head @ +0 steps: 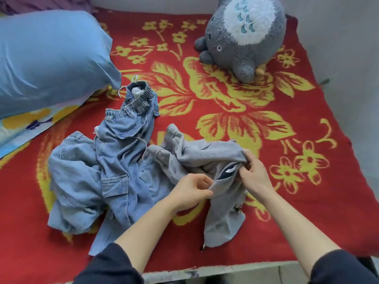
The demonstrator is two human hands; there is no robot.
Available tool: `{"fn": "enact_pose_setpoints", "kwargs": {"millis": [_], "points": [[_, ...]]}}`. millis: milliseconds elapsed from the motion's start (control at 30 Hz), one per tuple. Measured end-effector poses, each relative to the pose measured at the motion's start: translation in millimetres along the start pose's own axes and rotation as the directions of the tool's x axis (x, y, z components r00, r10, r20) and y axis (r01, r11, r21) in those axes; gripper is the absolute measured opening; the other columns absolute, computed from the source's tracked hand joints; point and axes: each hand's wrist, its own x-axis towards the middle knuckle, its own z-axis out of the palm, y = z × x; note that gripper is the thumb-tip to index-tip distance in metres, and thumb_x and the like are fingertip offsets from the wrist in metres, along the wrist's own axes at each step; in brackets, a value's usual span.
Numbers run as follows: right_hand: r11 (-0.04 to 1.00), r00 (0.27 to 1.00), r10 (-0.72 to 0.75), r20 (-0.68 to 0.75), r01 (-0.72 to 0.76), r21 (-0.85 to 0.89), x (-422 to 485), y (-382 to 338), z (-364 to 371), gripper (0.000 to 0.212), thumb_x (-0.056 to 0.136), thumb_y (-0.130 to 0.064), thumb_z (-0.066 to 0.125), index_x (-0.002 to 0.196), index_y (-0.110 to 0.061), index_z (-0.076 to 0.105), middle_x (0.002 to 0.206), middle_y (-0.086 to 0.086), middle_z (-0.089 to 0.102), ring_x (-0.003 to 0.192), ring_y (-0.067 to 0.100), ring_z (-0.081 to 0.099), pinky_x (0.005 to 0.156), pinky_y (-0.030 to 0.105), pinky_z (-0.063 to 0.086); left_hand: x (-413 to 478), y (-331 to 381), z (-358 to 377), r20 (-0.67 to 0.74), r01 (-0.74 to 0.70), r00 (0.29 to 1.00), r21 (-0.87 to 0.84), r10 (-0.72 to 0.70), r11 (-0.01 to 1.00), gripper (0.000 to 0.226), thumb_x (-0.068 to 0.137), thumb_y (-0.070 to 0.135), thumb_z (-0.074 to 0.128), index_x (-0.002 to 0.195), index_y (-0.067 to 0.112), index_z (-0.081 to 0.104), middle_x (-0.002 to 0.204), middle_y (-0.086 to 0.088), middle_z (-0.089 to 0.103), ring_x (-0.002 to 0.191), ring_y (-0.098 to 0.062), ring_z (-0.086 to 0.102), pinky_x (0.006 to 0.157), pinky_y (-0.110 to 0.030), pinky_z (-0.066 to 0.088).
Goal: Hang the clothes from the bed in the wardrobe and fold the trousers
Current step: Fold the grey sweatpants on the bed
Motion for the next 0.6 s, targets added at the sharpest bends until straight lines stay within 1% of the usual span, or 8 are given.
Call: {"fn": "enact_pose_setpoints", "kwargs": {"millis": [67, 133, 233, 333, 400, 467, 533, 600], "points": [[0.996, 0.999, -0.042, -0.025, 0.044, 0.080, -8, -5, -33, 0.057, 0.084, 0.004, 0.044, 0.111, -0.044, 0.058, 0.103, -0.018, 0.067, 0.101, 0.005, 0.062, 0.085, 0.026, 0.049, 1, 9, 12, -0.276, -0.073, 0.960, -0.125, 0.036, 0.989, 0.023, 0.066, 0.009, 0.058, 0.079, 0.026, 0.065, 0.084, 0.006, 0.068, 0.076, -0.005, 0.061, 0.070, -0.021, 0.045], [0.988, 0.996, -0.082, -0.047, 0.088, 0.128, -15, -10, -64, 0.056, 0.084, 0.008, 0.044, 0.107, -0.041, 0.060, 0.100, -0.012, 0.068, 0.097, 0.006, 0.062, 0.083, 0.022, 0.050, 8, 11, 19, -0.542, -0.066, 0.840, -0.055, 0.026, 0.996, 0.044, 0.066, 0.000, 0.059, 0.102, 0.025, 0.058, 0.110, -0.002, 0.054, 0.101, -0.013, 0.053, 0.084, -0.027, 0.044], [0.974, 0.989, -0.147, -0.009, 0.146, 0.171, -22, -18, -99, 0.049, 0.085, 0.011, 0.044, 0.104, -0.030, 0.062, 0.099, 0.004, 0.067, 0.090, 0.012, 0.061, 0.080, 0.021, 0.049, 25, 12, 35, -0.400, 0.144, 0.916, 0.253, -0.032, 0.957, 0.092, 0.071, 0.014, 0.069, 0.148, 0.033, 0.022, 0.150, 0.000, 0.015, 0.138, -0.021, 0.017, 0.109, -0.043, 0.030], [0.948, 0.980, -0.191, 0.053, 0.170, 0.268, -24, -21, -139, 0.040, 0.088, 0.011, 0.045, 0.108, -0.019, 0.061, 0.099, 0.015, 0.066, 0.087, 0.015, 0.060, 0.079, 0.030, 0.049, 44, 24, 59, -0.332, 0.279, 0.932, 0.403, -0.145, 0.872, 0.092, 0.076, 0.038, 0.067, 0.149, 0.046, 0.011, 0.159, 0.000, -0.006, 0.146, -0.026, -0.004, 0.113, -0.050, 0.015], [0.930, 0.967, -0.236, 0.095, 0.196, 0.310, -21, -23, -171, 0.039, 0.089, 0.010, 0.045, 0.108, -0.021, 0.062, 0.092, 0.001, 0.068, 0.086, 0.009, 0.061, 0.074, 0.023, 0.051, 56, 37, 77, -0.316, 0.272, 0.941, 0.486, -0.123, 0.830, 0.066, 0.082, 0.039, 0.059, 0.143, 0.042, 0.032, 0.159, -0.005, 0.010, 0.147, -0.027, 0.001, 0.115, -0.049, 0.013], [0.932, 0.966, -0.251, 0.068, 0.222, 0.286, -11, -23, -203, 0.041, 0.088, 0.008, 0.046, 0.106, -0.025, 0.062, 0.091, -0.005, 0.068, 0.085, 0.007, 0.063, 0.072, 0.021, 0.050, 67, 53, 100, -0.211, 0.135, 0.977, 0.491, -0.033, 0.861, 0.041, 0.087, 0.026, 0.053, 0.127, 0.033, 0.053, 0.141, -0.003, 0.048, 0.140, -0.028, 0.029, 0.114, -0.046, 0.024], [0.948, 0.965, -0.261, -0.036, 0.263, 0.180, 8, -23, -230, 0.041, 0.085, 0.004, 0.046, 0.103, -0.029, 0.062, 0.092, -0.005, 0.067, 0.085, 0.009, 0.061, 0.073, 0.022, 0.048, 72, 74, 124, -0.118, 0.023, 0.993, 0.247, 0.007, 0.969, 0.022, 0.092, 0.019, 0.051, 0.109, 0.027, 0.061, 0.109, 0.003, 0.067, 0.113, -0.021, 0.058, 0.099, -0.044, 0.045], [0.962, 0.957, -0.267, -0.117, 0.271, 0.025, 35, -26, -250, 0.038, 0.084, -0.001, 0.047, 0.104, -0.030, 0.060, 0.095, -0.006, 0.066, 0.088, 0.009, 0.059, 0.075, 0.024, 0.046, 77, 94, 142, -0.144, -0.020, 0.989, 0.053, 0.028, 0.998, 0.014, 0.097, 0.022, 0.050, 0.104, 0.023, 0.062, 0.101, 0.004, 0.070, 0.100, -0.017, 0.064, 0.091, -0.041, 0.050]]}}
